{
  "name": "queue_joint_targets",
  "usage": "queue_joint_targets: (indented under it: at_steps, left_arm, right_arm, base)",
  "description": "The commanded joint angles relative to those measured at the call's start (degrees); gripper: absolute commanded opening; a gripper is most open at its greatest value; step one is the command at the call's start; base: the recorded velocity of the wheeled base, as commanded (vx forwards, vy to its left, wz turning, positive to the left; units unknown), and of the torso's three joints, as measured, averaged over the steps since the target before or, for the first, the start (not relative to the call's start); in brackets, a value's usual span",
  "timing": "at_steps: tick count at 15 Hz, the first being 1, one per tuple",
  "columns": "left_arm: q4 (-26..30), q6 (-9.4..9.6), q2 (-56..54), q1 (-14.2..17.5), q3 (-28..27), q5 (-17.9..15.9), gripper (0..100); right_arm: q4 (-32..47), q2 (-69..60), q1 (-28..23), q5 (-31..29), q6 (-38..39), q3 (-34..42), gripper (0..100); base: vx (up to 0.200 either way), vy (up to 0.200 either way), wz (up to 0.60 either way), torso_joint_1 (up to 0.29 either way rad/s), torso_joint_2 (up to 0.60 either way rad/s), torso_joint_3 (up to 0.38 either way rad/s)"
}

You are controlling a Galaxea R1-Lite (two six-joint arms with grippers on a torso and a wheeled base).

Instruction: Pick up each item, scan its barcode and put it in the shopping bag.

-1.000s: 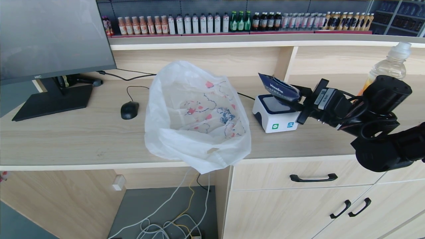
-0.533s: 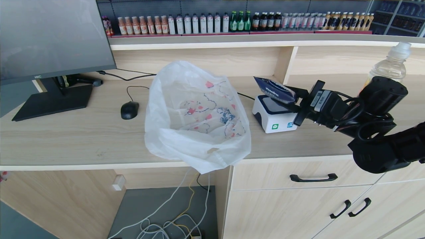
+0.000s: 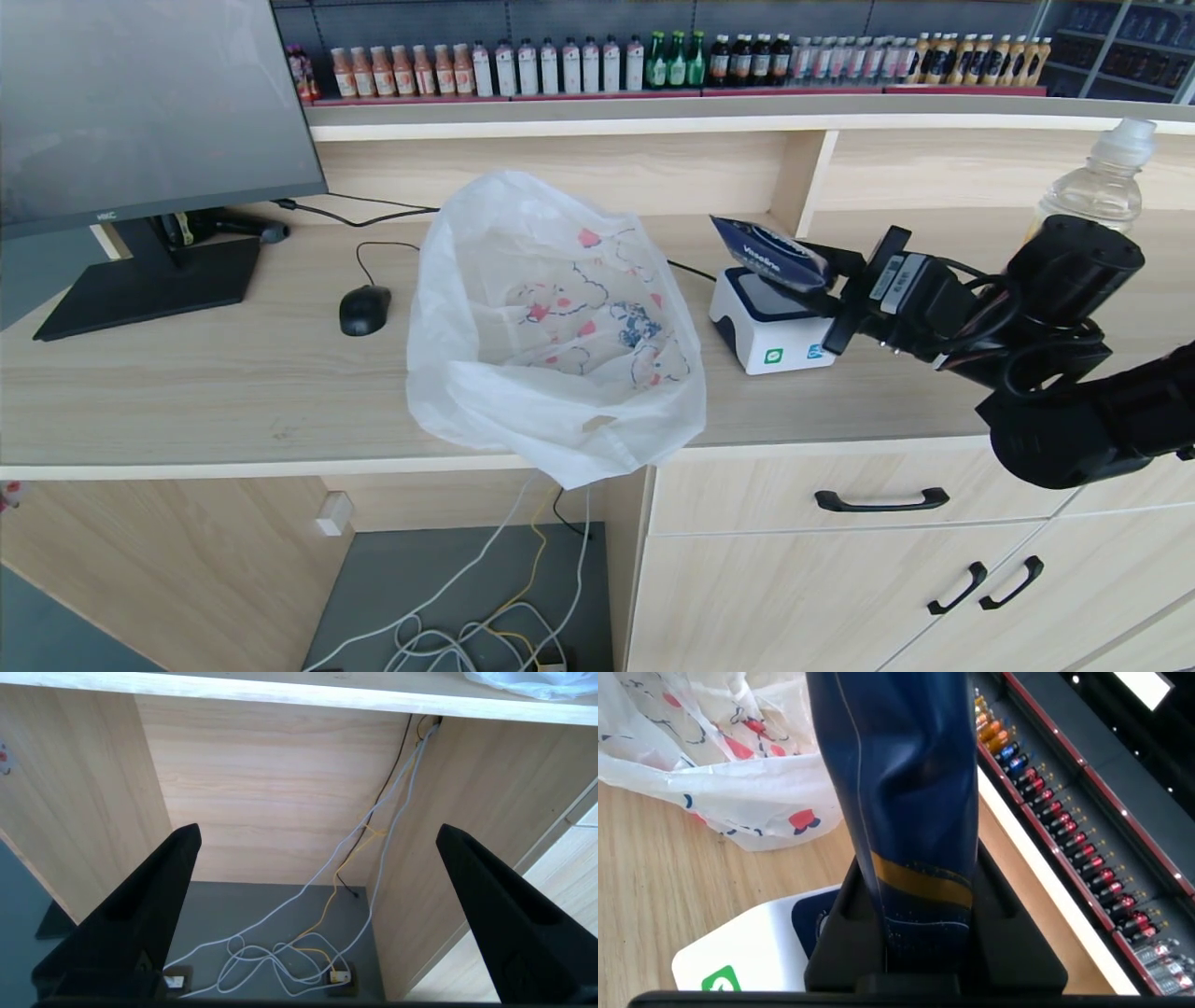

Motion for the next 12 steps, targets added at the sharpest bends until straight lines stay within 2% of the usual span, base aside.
queue_joint_targets:
  at_steps: [1,3,9,12]
  left_arm:
    - [0.0,-0.04,0.0,0.0,0.0,0.0,100]
    - [0.0,-0.04,0.0,0.0,0.0,0.0,100]
    - [0.0,-0.04,0.0,0.0,0.0,0.0,100]
    - [0.0,-0.04,0.0,0.0,0.0,0.0,100]
  right_arm:
    - [0.0,-0.1,0.1,-0.1,0.9,0.0,0]
    - [0.0,-0.6,0.1,-0.9,2.9,-0.2,0]
    - [-1.3,-4.4,2.9,-9.9,13.1,-0.6,0]
    - [-1.1,-7.5,4.6,-12.1,16.0,-0.2,0]
  base:
    - [0.000,0.000,0.00,0.000,0.00,0.000]
    - [0.000,0.000,0.00,0.000,0.00,0.000]
    - [0.000,0.000,0.00,0.000,0.00,0.000]
    - [0.000,0.000,0.00,0.000,0.00,0.000]
